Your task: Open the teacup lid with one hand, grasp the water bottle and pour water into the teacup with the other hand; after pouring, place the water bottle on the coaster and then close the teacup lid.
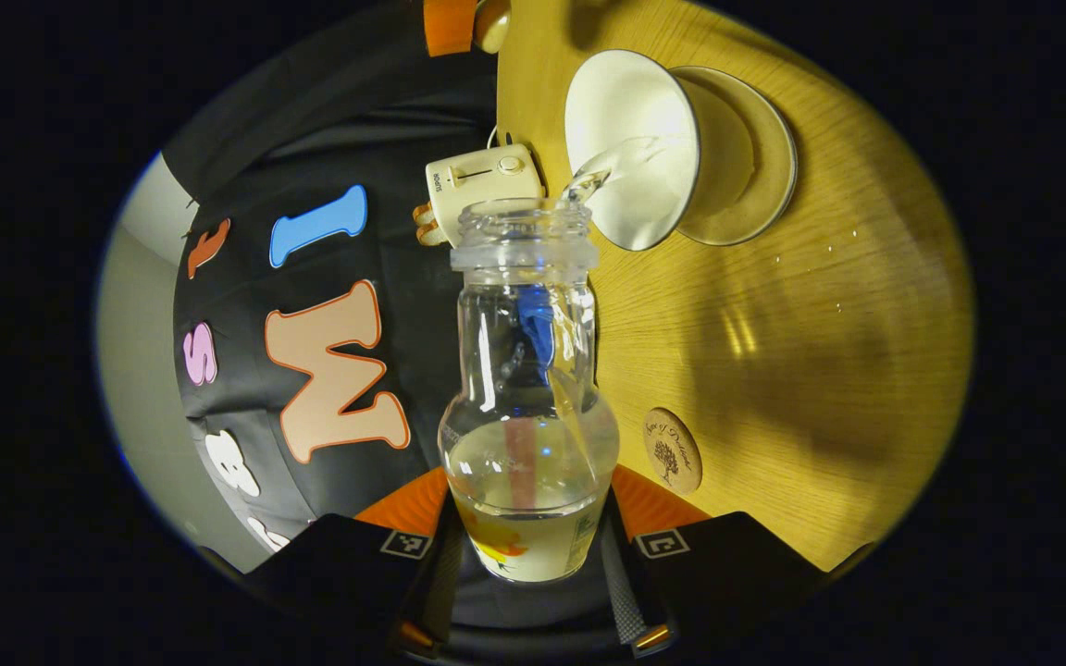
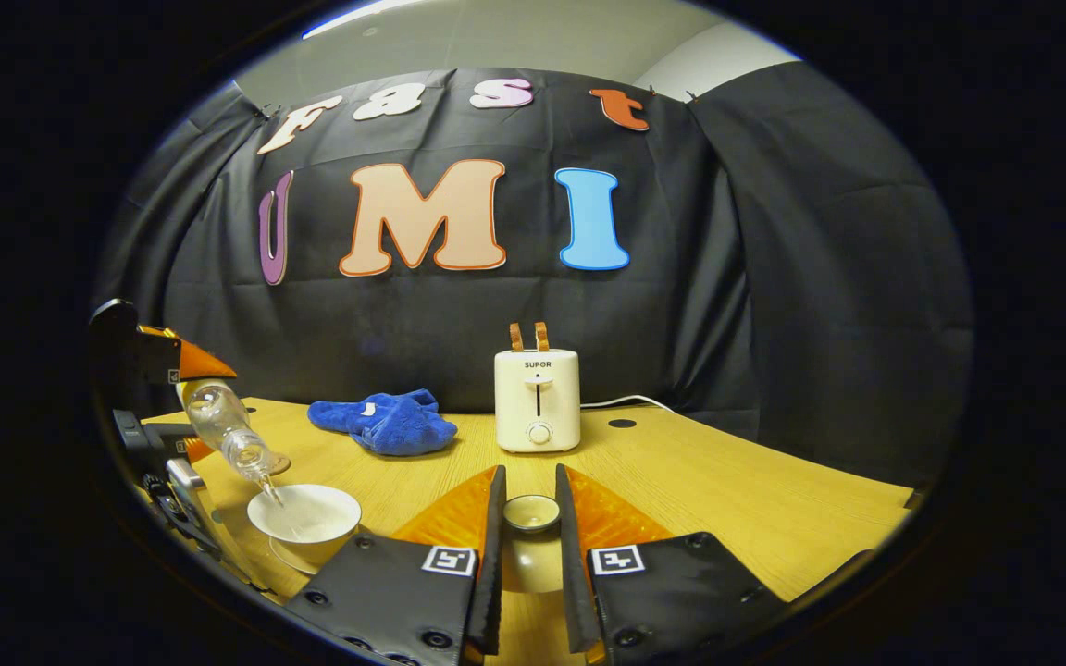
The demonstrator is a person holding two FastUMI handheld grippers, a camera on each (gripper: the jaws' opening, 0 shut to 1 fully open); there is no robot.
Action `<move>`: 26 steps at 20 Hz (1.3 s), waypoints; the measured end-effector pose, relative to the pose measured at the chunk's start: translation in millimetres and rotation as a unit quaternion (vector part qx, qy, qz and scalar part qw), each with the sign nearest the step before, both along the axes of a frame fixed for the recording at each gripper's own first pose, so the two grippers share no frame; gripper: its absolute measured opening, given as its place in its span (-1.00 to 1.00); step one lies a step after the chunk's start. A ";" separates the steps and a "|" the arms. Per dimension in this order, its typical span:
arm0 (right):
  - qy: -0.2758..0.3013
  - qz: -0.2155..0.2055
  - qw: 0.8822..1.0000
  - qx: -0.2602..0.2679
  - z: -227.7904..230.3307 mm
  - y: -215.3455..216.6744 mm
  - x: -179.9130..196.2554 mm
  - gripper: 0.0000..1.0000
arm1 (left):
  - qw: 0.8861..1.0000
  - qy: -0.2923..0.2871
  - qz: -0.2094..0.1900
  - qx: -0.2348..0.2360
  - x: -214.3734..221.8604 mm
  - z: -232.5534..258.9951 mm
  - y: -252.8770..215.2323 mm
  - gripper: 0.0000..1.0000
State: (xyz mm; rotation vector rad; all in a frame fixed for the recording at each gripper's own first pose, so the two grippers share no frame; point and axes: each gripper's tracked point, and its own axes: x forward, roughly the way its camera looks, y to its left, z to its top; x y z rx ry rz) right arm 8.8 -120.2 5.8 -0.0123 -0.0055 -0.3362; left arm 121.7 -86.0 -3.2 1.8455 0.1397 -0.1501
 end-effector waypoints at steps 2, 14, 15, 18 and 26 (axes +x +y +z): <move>0.000 0.000 1.000 0.000 0.7 -0.1 0.4 -0.39 | 1.000 -0.002 0.000 0.012 -0.1 2.9 0.8 0.28; 0.000 0.000 1.000 0.000 0.3 0.1 -0.3 -0.39 | 0.997 -0.043 -0.020 0.066 3.0 41.7 -8.2 0.28; 0.000 0.000 1.000 0.000 -0.1 -0.1 0.2 -0.38 | 0.996 -0.048 -0.023 0.070 3.0 45.7 -9.7 0.27; 0.000 0.000 1.000 0.000 0.3 0.0 1.0 -0.39 | 0.994 -0.060 -0.027 0.085 3.3 55.3 -12.8 0.27; 0.000 0.001 1.000 0.000 -0.4 -0.3 1.0 -0.38 | 0.992 -0.069 -0.043 0.099 4.2 61.5 -26.1 0.27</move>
